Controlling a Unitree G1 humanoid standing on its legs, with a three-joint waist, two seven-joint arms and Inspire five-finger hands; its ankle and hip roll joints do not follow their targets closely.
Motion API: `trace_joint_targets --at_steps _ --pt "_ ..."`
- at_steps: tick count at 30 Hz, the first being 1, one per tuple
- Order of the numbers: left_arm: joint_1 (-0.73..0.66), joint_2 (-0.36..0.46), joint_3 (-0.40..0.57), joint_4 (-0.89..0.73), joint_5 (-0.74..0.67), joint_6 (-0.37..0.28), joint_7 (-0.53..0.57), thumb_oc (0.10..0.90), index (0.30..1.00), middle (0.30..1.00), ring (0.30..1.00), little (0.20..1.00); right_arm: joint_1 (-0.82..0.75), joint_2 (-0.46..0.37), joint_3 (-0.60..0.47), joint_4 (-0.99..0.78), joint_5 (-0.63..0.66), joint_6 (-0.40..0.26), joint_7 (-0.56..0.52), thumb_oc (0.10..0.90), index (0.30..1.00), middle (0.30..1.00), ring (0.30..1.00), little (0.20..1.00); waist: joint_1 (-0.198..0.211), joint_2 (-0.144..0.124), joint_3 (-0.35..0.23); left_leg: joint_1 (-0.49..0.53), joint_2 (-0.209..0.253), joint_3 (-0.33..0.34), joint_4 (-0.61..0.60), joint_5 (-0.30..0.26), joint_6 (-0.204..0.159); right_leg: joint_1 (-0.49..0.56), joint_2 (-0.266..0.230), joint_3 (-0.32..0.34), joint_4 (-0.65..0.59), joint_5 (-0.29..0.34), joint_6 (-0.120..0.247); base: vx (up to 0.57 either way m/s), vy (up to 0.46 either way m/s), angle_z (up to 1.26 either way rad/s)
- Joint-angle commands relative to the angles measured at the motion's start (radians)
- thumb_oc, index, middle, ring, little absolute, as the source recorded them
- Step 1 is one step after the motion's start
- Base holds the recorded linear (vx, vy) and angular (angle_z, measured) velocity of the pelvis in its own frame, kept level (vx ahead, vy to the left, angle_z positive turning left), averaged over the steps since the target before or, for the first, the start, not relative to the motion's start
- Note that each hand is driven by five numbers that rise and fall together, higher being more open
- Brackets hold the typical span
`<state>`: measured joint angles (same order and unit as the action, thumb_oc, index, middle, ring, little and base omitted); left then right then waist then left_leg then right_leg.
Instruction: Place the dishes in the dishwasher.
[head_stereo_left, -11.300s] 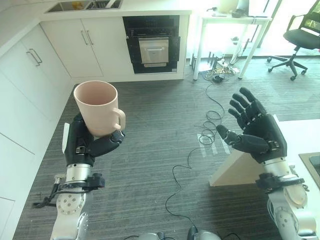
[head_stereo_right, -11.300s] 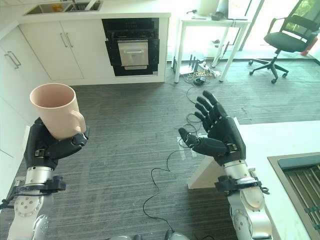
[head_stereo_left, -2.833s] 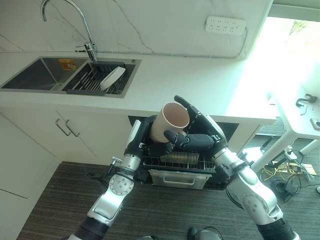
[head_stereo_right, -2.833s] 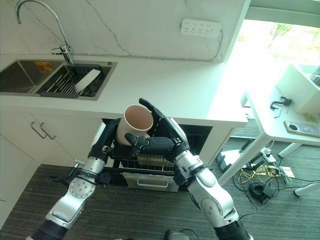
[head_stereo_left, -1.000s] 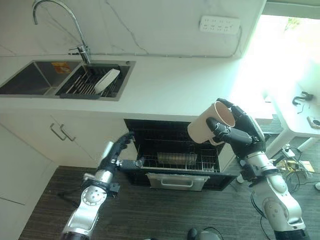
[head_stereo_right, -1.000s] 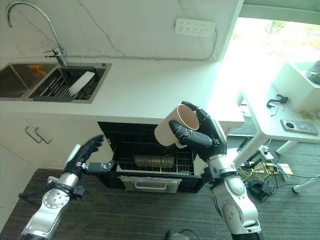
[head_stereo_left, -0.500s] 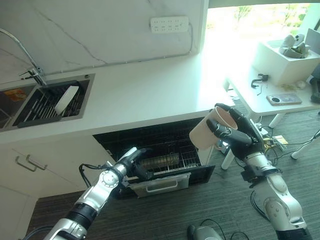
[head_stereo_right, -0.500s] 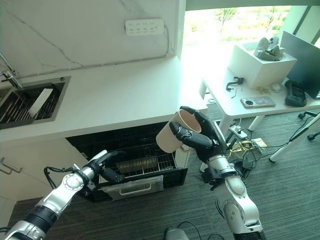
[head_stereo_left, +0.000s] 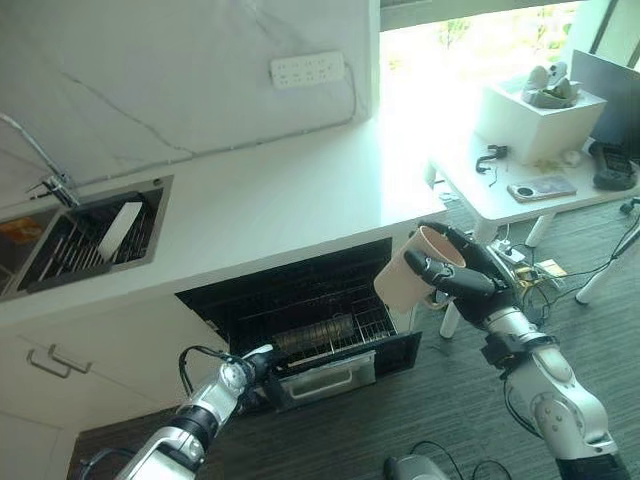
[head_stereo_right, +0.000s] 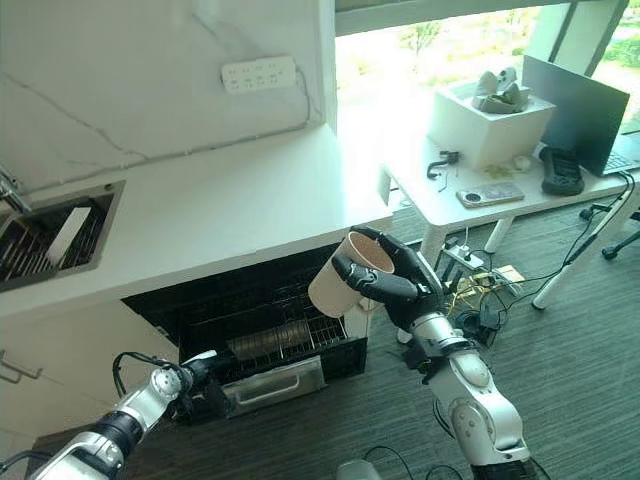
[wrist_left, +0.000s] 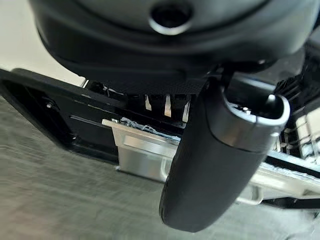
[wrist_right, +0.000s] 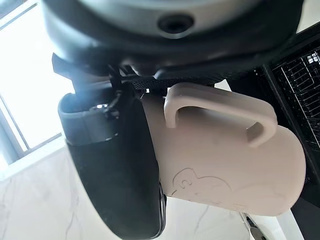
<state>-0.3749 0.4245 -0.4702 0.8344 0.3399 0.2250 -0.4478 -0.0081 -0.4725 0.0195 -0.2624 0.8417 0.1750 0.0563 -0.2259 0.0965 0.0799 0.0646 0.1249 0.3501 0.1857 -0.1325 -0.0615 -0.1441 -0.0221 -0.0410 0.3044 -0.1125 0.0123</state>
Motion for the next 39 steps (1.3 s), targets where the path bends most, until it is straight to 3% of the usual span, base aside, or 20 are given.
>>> trace_joint_targets --at_steps 1,2,3,7,12,15,19,22,23,25,27,30,33,39 --pt "0.060 -0.008 -0.073 0.029 -0.008 0.086 -0.338 0.800 0.900 0.900 0.900 0.900 -0.140 0.027 -0.057 -0.124 0.057 -0.073 0.035 0.400 0.300 0.300 0.300 0.300 -0.004 -0.036 -0.021 -0.068 0.087 -0.035 0.114 -0.112 0.000 0.049 -0.091 -0.028 -0.004 -0.089 0.131 -0.02 0.037 -0.01" --pt "0.073 -0.004 -0.110 -0.022 -0.011 0.135 -0.526 0.800 0.900 0.900 0.900 0.900 -0.159 0.029 -0.048 -0.111 0.052 -0.072 0.032 0.400 0.300 0.300 0.300 0.300 -0.001 -0.031 -0.018 -0.067 0.086 -0.035 0.114 -0.115 0.001 0.053 -0.091 -0.034 -0.004 -0.093 0.130 -0.02 0.035 -0.01" --pt "0.080 0.004 -0.128 -0.056 -0.017 0.152 -0.621 0.800 0.900 0.900 0.900 0.900 -0.164 0.028 -0.043 -0.103 0.050 -0.077 0.033 0.400 0.300 0.300 0.300 0.300 0.002 -0.027 -0.018 -0.066 0.085 -0.035 0.114 -0.115 0.002 0.054 -0.091 -0.038 -0.004 -0.095 0.130 0.00 0.000 0.00" --pt "0.101 0.048 -0.170 -0.183 -0.027 0.188 -0.822 0.800 0.900 0.900 0.900 0.900 -0.174 0.021 -0.036 -0.085 0.047 -0.093 0.033 0.400 0.300 0.300 0.300 0.300 0.015 -0.020 -0.023 -0.076 0.083 -0.041 0.114 -0.112 0.002 0.050 -0.093 -0.046 -0.004 -0.093 0.128 0.00 0.000 0.00" --pt "0.105 0.100 -0.175 -0.300 -0.081 0.189 -0.870 0.800 0.900 0.900 0.900 0.900 -0.175 0.017 -0.035 -0.076 0.045 -0.101 0.031 0.400 0.300 0.300 0.300 0.300 0.026 -0.015 -0.024 -0.081 0.079 -0.052 0.114 -0.112 0.003 0.052 -0.097 -0.054 -0.004 -0.096 0.127 0.00 0.000 0.00" --pt "0.090 0.142 -0.122 -0.397 -0.160 0.182 -0.706 0.800 0.900 0.900 0.900 0.900 -0.160 0.011 -0.050 -0.079 0.044 -0.109 0.027 0.400 0.300 0.300 0.300 0.300 0.041 -0.016 -0.024 -0.087 0.075 -0.065 0.114 -0.106 0.002 0.056 -0.102 -0.060 -0.004 -0.096 0.126 0.00 0.011 0.11" --pt "0.072 0.217 0.045 -0.583 -0.370 0.198 -0.462 0.800 0.900 0.900 0.900 0.900 -0.112 0.009 -0.083 -0.089 0.037 -0.136 0.031 0.400 0.300 0.300 0.300 0.300 0.071 -0.023 -0.022 -0.090 0.074 -0.081 0.114 -0.100 -0.002 0.064 -0.115 -0.085 -0.004 -0.091 0.127 0.00 -0.002 0.19" --pt "0.082 0.276 0.309 -0.676 -0.765 0.155 -0.136 0.800 0.900 0.900 0.900 0.900 -0.077 0.017 -0.111 -0.060 0.022 -0.176 0.046 0.400 0.300 0.300 0.300 0.300 0.108 -0.037 -0.025 -0.093 0.074 -0.098 0.114 -0.091 -0.010 0.075 -0.128 -0.110 -0.004 -0.090 0.125 0.02 -0.011 0.29" --pt "0.091 0.268 0.332 -0.665 -0.780 0.134 -0.112 0.800 0.900 0.900 0.900 0.900 -0.077 0.021 -0.108 -0.054 0.016 -0.183 0.045 0.400 0.300 0.300 0.300 0.300 0.112 -0.038 -0.026 -0.095 0.073 -0.102 0.114 -0.090 -0.010 0.075 -0.129 -0.113 -0.004 -0.090 0.124 0.02 -0.005 0.27" --pt "0.109 0.244 0.388 -0.638 -0.861 0.046 0.044 0.800 0.900 0.900 0.900 0.900 -0.087 0.026 -0.099 -0.031 0.006 -0.202 0.031 0.400 0.300 0.300 0.300 0.300 0.130 -0.045 -0.024 -0.101 0.070 -0.116 0.114 -0.087 -0.012 0.077 -0.135 -0.125 -0.004 -0.090 0.121 0.01 -0.006 0.21" --pt "0.128 0.209 0.418 -0.611 -0.921 -0.009 0.162 0.800 0.900 0.900 0.900 0.900 -0.100 0.033 -0.086 -0.018 -0.008 -0.214 0.006 0.400 0.300 0.300 0.300 0.300 0.143 -0.052 -0.022 -0.106 0.066 -0.129 0.114 -0.087 -0.013 0.079 -0.139 -0.134 -0.004 -0.092 0.118 0.00 -0.008 0.11" --pt "0.175 0.093 0.447 -0.594 -0.938 -0.086 0.323 0.800 0.900 0.900 0.900 0.900 -0.117 0.058 -0.066 -0.006 -0.041 -0.218 -0.035 0.400 0.300 0.300 0.300 0.300 0.161 -0.065 -0.020 -0.115 0.059 -0.153 0.114 -0.089 -0.011 0.079 -0.142 -0.143 -0.004 -0.098 0.111 0.00 -0.013 0.15" --pt "0.236 0.001 0.429 -0.603 -0.854 -0.067 0.398 0.800 0.900 0.900 0.900 0.900 -0.114 0.076 -0.067 0.006 -0.066 -0.208 -0.065 0.400 0.300 0.300 0.300 0.300 0.171 -0.077 -0.018 -0.120 0.059 -0.167 0.114 -0.088 -0.013 0.081 -0.140 -0.148 -0.004 -0.101 0.105 0.02 -0.023 0.14" --pt "0.248 -0.050 0.371 -0.523 -0.836 -0.058 0.446 0.800 0.900 0.900 0.900 0.900 -0.099 0.076 -0.068 0.041 -0.084 -0.200 -0.071 0.400 0.300 0.300 0.300 0.300 0.162 -0.088 -0.009 -0.116 0.064 -0.162 0.114 -0.087 -0.014 0.083 -0.135 -0.143 -0.004 -0.100 0.102 0.04 -0.030 0.05"
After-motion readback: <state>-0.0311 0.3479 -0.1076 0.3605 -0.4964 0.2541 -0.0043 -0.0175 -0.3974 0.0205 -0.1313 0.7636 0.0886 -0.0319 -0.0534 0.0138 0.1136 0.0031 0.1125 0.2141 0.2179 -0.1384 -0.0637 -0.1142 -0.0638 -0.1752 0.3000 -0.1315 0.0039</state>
